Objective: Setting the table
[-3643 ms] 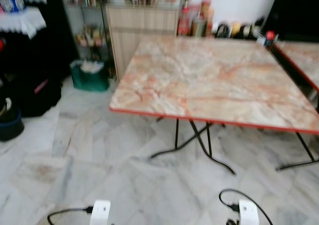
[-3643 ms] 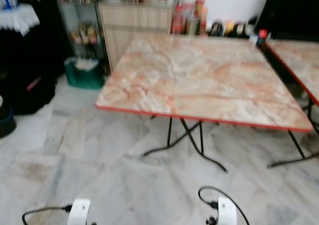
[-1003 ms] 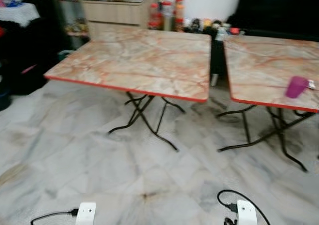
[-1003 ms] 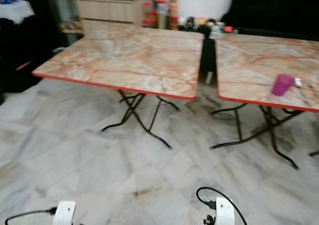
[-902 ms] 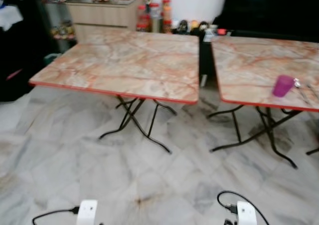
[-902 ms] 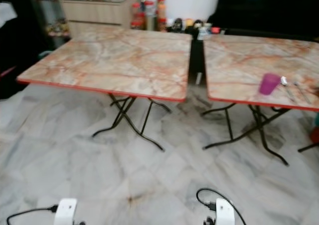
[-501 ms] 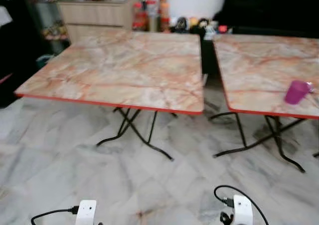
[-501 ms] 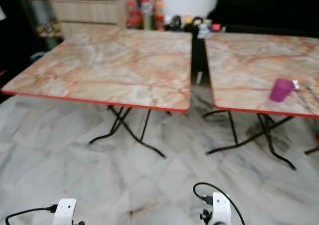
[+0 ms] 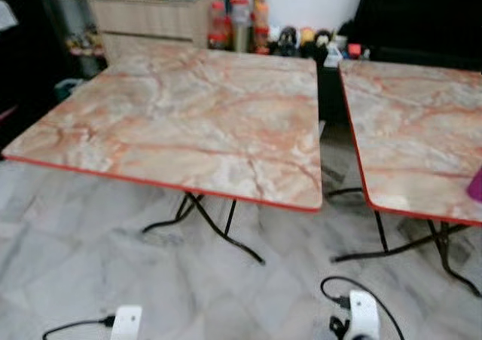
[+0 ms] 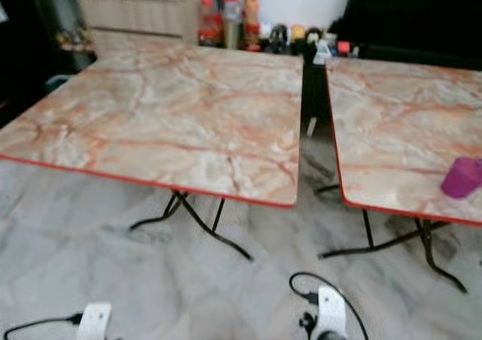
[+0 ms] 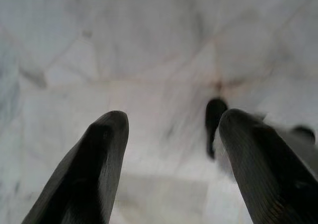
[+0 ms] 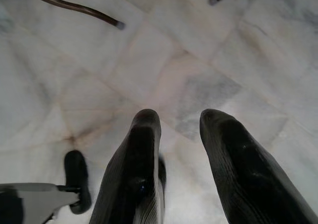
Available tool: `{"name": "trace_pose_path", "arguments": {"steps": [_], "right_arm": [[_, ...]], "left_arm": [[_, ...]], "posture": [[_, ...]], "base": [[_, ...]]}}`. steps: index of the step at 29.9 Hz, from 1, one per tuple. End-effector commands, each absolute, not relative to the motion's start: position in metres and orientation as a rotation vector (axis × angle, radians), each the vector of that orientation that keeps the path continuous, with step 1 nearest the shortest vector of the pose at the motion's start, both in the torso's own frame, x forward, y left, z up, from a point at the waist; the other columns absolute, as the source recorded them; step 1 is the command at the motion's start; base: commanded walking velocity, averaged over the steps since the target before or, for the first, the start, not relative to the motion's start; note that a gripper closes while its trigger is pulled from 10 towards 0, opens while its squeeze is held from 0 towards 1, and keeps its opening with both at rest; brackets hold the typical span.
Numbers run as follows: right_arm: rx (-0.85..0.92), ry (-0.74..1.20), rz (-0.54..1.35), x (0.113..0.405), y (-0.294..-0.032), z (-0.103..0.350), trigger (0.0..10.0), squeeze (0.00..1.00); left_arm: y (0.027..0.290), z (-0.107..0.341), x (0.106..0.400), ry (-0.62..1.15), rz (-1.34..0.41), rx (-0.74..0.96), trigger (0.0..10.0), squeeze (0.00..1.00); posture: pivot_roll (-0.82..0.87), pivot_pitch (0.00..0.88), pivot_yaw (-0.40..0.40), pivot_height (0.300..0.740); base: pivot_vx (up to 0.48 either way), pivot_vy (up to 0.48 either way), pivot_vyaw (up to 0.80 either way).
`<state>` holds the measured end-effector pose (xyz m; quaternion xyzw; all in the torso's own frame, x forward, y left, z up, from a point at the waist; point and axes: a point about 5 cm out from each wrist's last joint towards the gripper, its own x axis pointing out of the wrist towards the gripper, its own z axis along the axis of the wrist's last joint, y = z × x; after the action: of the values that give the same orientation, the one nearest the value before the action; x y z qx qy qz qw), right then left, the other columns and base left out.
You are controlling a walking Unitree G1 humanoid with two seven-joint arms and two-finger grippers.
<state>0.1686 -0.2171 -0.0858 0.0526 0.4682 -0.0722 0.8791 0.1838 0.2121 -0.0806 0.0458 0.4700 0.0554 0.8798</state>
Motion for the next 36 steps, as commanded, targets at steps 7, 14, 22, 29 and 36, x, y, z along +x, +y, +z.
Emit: {"name": "trace_pose_path", "arguments": {"steps": [7, 14, 22, 29, 36], "right_arm": [[0.101, 0.994, -0.16, 0.163, -0.222, -0.087, 10.0, 0.0], [0.102, 0.995, -0.158, 0.163, -0.222, -0.087, 10.0, 0.0], [0.111, 0.991, -0.154, 0.162, -0.222, -0.088, 10.0, 0.0], [0.105, 0.994, -0.153, 0.16, -0.223, -0.088, 10.0, 0.0], [0.103, 0.996, -0.153, 0.159, -0.223, -0.088, 10.0, 0.0]], "left_arm": [[0.21, -0.084, 0.179, 0.998, 0.102, 0.112, 10.0, 0.0], [0.208, -0.083, 0.18, 0.994, 0.104, 0.111, 10.0, 0.0], [0.203, -0.084, 0.181, 0.993, 0.091, 0.109, 10.0, 0.0], [0.202, -0.085, 0.179, 0.996, 0.084, 0.111, 10.0, 0.0], [0.201, -0.086, 0.177, 0.998, 0.08, 0.111, 10.0, 0.0]], "posture": [[0.01, 0.0, -0.045, 0.74], [0.01, 0.0, -0.045, 0.74], [0.0, 0.0, -0.048, 0.74], [0.0, 0.0, -0.049, 0.74], [0.0, 0.0, -0.049, 0.74]], "base": [[0.0, -0.07, 0.0], [0.0, -0.451, 0.0], [0.0, -0.433, 0.0], [0.0, -0.421, 0.0], [0.0, -0.418, 0.0]]}}
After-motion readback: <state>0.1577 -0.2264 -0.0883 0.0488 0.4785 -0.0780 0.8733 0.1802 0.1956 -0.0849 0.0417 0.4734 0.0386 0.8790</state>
